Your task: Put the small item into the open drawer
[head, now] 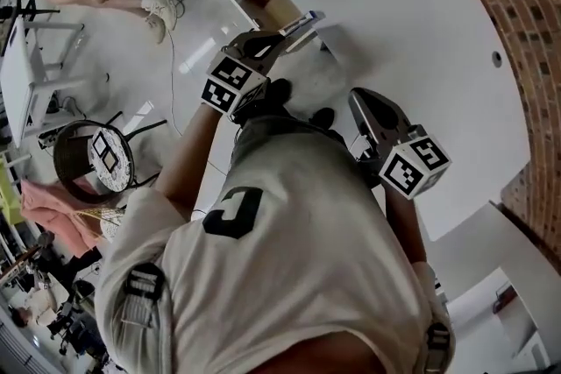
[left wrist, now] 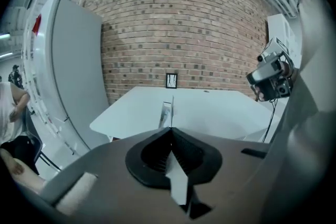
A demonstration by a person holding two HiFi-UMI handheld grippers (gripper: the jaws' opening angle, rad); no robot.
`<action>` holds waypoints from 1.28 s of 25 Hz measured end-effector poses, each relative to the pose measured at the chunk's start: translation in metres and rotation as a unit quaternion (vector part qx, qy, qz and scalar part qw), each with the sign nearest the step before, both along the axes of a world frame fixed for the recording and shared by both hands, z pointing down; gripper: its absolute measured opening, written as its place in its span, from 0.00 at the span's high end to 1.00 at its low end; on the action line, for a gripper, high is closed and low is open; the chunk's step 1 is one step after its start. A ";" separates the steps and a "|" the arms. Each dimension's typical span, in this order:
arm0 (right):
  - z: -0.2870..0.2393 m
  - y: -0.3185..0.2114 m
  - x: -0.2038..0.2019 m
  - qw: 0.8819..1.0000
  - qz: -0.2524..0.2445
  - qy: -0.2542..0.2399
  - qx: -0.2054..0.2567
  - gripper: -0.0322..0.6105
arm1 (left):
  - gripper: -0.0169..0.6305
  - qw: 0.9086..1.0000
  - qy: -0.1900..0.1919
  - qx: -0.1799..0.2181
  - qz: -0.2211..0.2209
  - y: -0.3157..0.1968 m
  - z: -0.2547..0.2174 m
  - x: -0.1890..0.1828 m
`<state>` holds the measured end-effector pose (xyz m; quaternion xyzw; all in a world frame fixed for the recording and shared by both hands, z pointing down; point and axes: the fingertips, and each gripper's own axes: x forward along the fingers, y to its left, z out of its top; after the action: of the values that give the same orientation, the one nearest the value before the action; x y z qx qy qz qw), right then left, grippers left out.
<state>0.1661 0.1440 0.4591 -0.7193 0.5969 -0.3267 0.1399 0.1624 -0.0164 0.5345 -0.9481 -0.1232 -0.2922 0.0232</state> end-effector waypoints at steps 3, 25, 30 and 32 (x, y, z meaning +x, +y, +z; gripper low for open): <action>0.000 -0.034 -0.005 1.000 -0.002 -0.002 -0.008 0.94 | 0.97 1.000 0.000 0.006 -0.009 -0.037 0.002 -0.015; 0.015 -0.190 -0.061 0.991 0.051 0.031 -0.117 0.94 | 0.97 0.989 -0.056 0.007 0.138 -0.161 0.112 -0.021; 0.020 -0.166 -0.048 0.987 0.097 0.015 -0.128 0.94 | 0.97 0.980 -0.095 -0.007 0.174 -0.134 0.155 0.003; 0.023 -0.160 -0.042 0.986 0.107 0.006 -0.129 0.94 | 0.97 0.977 -0.110 -0.016 0.182 -0.120 0.170 0.015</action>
<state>0.1240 -0.0157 0.4817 -0.7932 0.4698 -0.3798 0.0764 0.1777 -0.1367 0.7048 -0.8720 -0.3006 -0.3834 0.0472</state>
